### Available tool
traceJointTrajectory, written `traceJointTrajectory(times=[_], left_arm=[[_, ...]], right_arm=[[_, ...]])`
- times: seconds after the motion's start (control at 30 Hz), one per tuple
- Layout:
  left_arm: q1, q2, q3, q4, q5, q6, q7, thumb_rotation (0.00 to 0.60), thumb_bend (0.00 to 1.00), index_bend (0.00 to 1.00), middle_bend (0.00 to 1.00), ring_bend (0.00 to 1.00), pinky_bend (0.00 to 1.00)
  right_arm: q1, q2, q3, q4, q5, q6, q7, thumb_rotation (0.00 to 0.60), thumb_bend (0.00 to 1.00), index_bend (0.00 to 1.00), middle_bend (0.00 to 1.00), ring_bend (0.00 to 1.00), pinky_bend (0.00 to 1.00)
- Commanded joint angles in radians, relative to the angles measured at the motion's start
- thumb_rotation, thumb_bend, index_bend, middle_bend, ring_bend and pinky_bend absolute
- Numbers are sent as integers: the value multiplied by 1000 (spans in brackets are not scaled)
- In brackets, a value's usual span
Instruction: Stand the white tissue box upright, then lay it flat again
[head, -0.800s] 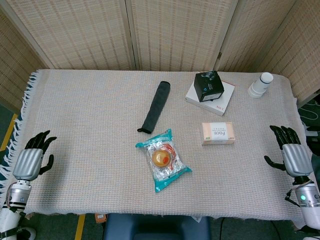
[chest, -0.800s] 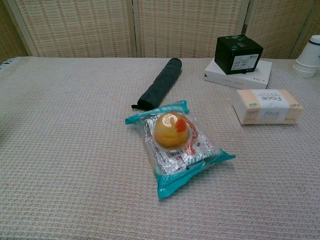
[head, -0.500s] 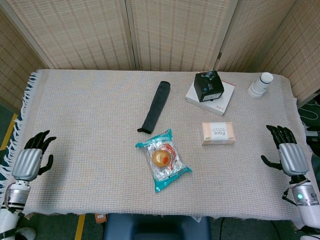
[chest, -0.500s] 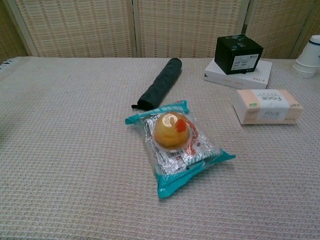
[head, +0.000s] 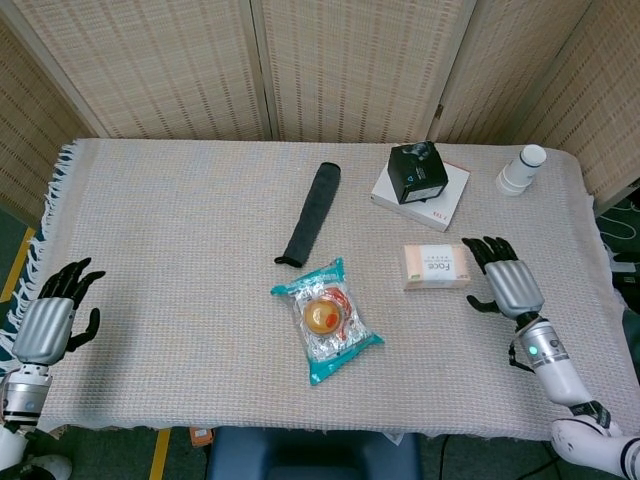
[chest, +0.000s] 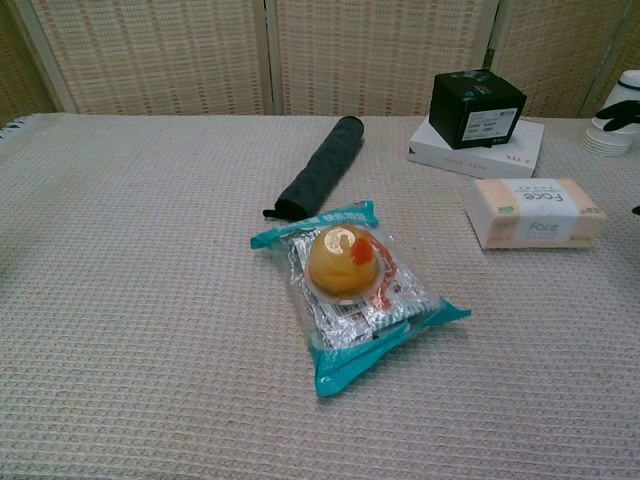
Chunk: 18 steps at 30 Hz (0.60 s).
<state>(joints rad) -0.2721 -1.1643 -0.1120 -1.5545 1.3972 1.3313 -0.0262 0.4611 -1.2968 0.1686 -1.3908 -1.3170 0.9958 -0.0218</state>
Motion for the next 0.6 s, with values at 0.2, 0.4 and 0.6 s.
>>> traceJointTrajectory(times=[0.2, 0.4, 0.6], left_arm=[[1, 9, 1, -11, -5, -6, 2, 600, 551, 192, 0, 0, 117], [5, 20, -4, -14, -10, -2, -19, 600, 551, 191, 0, 0, 117], [9, 28, -9, -18, -15, 3, -38, 600, 552, 191, 0, 0, 117]], right_arm=[[262, -98, 47, -23, 357, -277, -368, 600, 213, 0, 76, 23, 0], [322, -135, 45, -8, 470, -256, -444, 600, 212, 0, 75, 17, 0], [350, -147, 22, 15, 558, -243, -485, 600, 212, 8, 76, 11, 0]])
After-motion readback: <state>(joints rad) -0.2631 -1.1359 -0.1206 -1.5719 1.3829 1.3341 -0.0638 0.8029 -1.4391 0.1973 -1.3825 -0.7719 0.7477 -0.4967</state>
